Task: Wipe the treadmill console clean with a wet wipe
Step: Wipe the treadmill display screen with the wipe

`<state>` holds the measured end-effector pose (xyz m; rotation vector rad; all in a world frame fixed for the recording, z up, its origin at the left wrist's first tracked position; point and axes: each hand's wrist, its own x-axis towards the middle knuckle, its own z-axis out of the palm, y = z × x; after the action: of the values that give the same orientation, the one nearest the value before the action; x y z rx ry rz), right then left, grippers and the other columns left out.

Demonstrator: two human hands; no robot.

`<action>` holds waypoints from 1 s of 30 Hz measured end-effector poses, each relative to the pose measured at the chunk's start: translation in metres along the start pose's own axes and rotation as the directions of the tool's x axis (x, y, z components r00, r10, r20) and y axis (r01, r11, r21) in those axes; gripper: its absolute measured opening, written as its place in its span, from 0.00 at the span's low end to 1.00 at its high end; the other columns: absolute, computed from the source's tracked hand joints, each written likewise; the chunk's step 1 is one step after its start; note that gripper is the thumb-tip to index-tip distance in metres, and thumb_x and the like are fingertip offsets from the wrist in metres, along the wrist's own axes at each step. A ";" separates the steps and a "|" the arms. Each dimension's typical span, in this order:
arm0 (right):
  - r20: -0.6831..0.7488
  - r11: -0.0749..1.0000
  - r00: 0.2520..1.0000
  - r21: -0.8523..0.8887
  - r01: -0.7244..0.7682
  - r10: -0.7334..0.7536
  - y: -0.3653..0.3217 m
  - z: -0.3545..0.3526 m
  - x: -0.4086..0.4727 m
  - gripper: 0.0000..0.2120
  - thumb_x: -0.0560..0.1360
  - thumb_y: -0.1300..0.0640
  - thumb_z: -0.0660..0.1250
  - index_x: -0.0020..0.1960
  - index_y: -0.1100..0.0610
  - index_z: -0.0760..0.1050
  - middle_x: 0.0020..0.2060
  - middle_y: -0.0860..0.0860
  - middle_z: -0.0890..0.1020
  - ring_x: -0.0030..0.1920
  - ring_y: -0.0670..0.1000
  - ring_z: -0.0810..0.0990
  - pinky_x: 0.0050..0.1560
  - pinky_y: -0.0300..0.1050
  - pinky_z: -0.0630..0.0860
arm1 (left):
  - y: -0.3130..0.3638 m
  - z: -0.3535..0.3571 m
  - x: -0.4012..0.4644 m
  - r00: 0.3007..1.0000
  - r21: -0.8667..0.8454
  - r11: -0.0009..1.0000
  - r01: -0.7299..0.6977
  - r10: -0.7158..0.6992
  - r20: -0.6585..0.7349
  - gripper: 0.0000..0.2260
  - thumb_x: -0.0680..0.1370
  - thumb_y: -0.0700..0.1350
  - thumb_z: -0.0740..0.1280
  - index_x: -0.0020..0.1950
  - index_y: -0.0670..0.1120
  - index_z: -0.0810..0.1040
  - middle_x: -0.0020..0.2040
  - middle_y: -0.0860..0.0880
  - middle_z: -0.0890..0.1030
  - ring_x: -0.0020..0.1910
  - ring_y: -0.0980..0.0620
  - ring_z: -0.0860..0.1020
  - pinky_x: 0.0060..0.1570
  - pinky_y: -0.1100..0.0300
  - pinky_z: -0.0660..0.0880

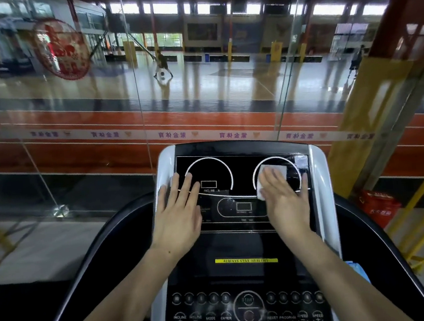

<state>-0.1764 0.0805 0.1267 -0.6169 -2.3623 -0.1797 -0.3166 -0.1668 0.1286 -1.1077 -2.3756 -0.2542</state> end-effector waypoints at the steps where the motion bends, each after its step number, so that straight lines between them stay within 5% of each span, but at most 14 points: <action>1: -0.001 0.999 0.999 -0.006 -0.034 0.034 -0.002 0.003 0.000 0.25 0.85 0.57 0.60 0.81 0.51 0.64 0.80 0.44 0.65 0.81 0.44 0.57 0.80 0.66 0.37 | -0.005 -0.001 -0.001 1.000 0.003 1.000 0.008 -0.008 0.001 0.28 0.83 0.53 0.50 0.82 0.46 0.61 0.84 0.46 0.57 0.84 0.42 0.49 0.80 0.37 0.54; 7: -0.016 0.985 0.986 0.041 0.167 -0.167 -0.091 0.023 0.018 0.23 0.86 0.53 0.57 0.80 0.52 0.65 0.80 0.46 0.67 0.81 0.47 0.61 0.79 0.68 0.40 | -0.032 0.002 -0.013 0.999 -0.001 0.999 0.048 -0.048 0.002 0.27 0.84 0.50 0.58 0.83 0.44 0.60 0.85 0.45 0.55 0.85 0.45 0.47 0.81 0.39 0.52; 12: -0.043 0.909 0.908 -0.007 0.417 -0.417 -0.107 0.025 0.018 0.24 0.85 0.52 0.57 0.81 0.51 0.65 0.80 0.45 0.67 0.80 0.47 0.63 0.77 0.72 0.45 | -0.048 0.008 -0.022 0.998 -0.027 0.998 0.055 -0.055 -0.013 0.28 0.84 0.50 0.51 0.84 0.43 0.55 0.85 0.45 0.51 0.85 0.47 0.45 0.82 0.41 0.51; 14: -0.034 0.913 0.912 -0.007 0.408 -0.408 -0.090 0.026 0.030 0.27 0.84 0.55 0.63 0.81 0.50 0.63 0.80 0.46 0.66 0.81 0.47 0.62 0.77 0.71 0.43 | -0.056 0.006 -0.023 0.997 -0.030 0.997 0.067 -0.068 -0.020 0.28 0.84 0.49 0.49 0.84 0.44 0.54 0.85 0.47 0.50 0.85 0.47 0.45 0.82 0.41 0.51; 18: -0.075 0.952 0.949 0.017 0.307 -0.305 -0.108 0.027 0.058 0.24 0.86 0.52 0.56 0.82 0.52 0.61 0.80 0.46 0.66 0.80 0.47 0.61 0.78 0.66 0.39 | -0.069 0.005 -0.026 0.999 -0.024 0.999 0.032 -0.033 -0.020 0.29 0.83 0.48 0.51 0.85 0.46 0.51 0.85 0.50 0.50 0.85 0.45 0.46 0.81 0.38 0.51; 21: -0.065 0.890 0.889 0.022 0.455 -0.453 -0.146 0.034 0.032 0.28 0.81 0.56 0.69 0.80 0.53 0.67 0.79 0.48 0.67 0.80 0.49 0.63 0.79 0.67 0.43 | -0.074 0.008 -0.028 1.000 -0.018 1.000 0.022 -0.022 -0.011 0.28 0.85 0.51 0.48 0.85 0.48 0.49 0.86 0.51 0.48 0.84 0.44 0.46 0.81 0.37 0.50; 26: -0.050 0.802 0.803 0.033 0.596 -0.594 -0.140 0.021 0.009 0.28 0.80 0.57 0.69 0.79 0.53 0.69 0.78 0.47 0.70 0.79 0.48 0.65 0.79 0.69 0.46 | -0.081 0.010 -0.029 1.000 0.004 1.000 -0.015 0.015 -0.003 0.27 0.86 0.53 0.45 0.85 0.49 0.46 0.86 0.51 0.45 0.84 0.44 0.46 0.81 0.36 0.49; 30: -0.055 0.875 0.874 -0.007 0.483 -0.483 -0.148 0.017 0.056 0.25 0.81 0.56 0.67 0.78 0.52 0.70 0.78 0.47 0.70 0.79 0.47 0.65 0.79 0.69 0.42 | -0.083 0.011 -0.029 1.000 -0.006 1.000 -0.017 0.017 0.008 0.27 0.87 0.53 0.46 0.85 0.49 0.46 0.86 0.52 0.44 0.84 0.43 0.46 0.80 0.36 0.49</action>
<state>-0.2935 -0.0231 0.1549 0.0003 -2.4195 -0.4037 -0.3684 -0.2360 0.1080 -1.1330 -2.3735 -0.2511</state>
